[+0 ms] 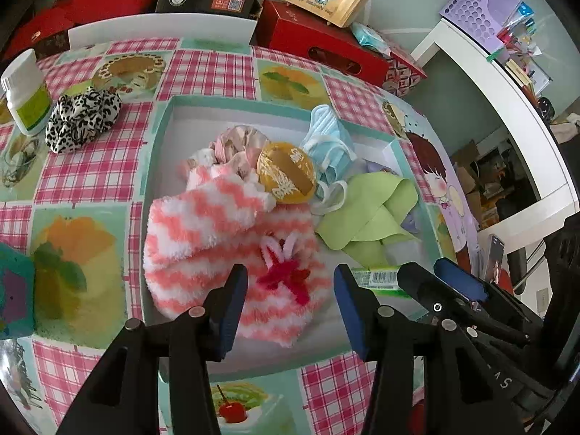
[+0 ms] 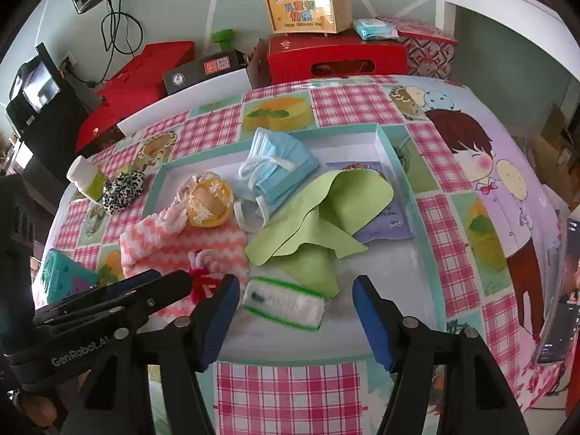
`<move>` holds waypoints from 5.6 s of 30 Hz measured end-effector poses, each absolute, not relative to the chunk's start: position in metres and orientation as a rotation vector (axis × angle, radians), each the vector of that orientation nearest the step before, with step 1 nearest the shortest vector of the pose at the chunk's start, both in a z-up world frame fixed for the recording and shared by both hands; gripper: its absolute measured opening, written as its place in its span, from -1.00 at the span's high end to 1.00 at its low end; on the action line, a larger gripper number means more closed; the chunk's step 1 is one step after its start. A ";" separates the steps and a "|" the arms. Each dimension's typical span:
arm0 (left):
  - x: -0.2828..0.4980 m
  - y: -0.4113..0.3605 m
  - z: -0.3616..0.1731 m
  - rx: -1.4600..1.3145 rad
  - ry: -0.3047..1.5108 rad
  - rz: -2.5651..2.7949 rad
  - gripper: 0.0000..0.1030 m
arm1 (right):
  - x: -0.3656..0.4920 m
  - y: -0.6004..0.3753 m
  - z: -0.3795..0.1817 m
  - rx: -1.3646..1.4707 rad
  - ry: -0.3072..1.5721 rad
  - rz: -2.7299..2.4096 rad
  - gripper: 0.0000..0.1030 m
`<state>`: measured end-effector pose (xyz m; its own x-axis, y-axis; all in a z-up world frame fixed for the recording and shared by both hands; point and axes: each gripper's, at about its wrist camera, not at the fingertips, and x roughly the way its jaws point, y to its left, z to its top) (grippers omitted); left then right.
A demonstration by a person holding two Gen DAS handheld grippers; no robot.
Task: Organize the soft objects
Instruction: 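Open the left gripper to drop the hair tie while the right drops the tissue pack into the tray, then withdraw both open grippers from the tray toward the leopard scrunchie and green box, then grasp the leopard-print scrunchie with the right gripper while the left moves toward the green box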
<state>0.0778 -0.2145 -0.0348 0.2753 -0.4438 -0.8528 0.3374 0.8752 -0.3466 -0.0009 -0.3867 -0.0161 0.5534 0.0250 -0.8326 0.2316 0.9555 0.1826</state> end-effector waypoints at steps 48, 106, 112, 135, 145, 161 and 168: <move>0.106 -0.160 -0.005 -0.119 1.066 -0.307 -0.73 | 0.012 -0.370 -0.013 0.207 0.996 -0.172 -1.00; 0.243 -0.012 -0.009 -0.435 1.115 0.140 -0.73 | 0.212 -0.183 -0.019 -0.060 0.994 0.258 -1.00; 0.241 0.002 -0.012 -0.486 1.106 0.198 -0.73 | 0.224 -0.168 -0.033 -0.096 1.035 0.274 -1.00; 0.239 0.015 -0.021 -0.562 1.139 0.163 -0.73 | 0.240 -0.148 -0.052 -0.014 1.072 0.334 -0.25; 0.244 0.005 -0.023 -0.540 1.141 0.130 -0.73 | 0.230 -0.160 -0.043 0.046 1.038 0.343 0.18; 0.258 -0.036 -0.025 -0.430 1.134 0.044 -0.72 | 0.216 -0.214 -0.021 0.159 0.960 0.286 0.39; 0.270 -0.058 -0.036 -0.348 1.142 0.051 -0.58 | 0.212 -0.258 -0.004 0.239 0.909 0.224 0.39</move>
<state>0.2703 -0.0575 -0.0358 0.4207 -0.1365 -0.8969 -0.2163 0.9450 -0.2453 0.2117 -0.2584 -0.0043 0.5952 0.2909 -0.7491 -0.0900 0.9504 0.2976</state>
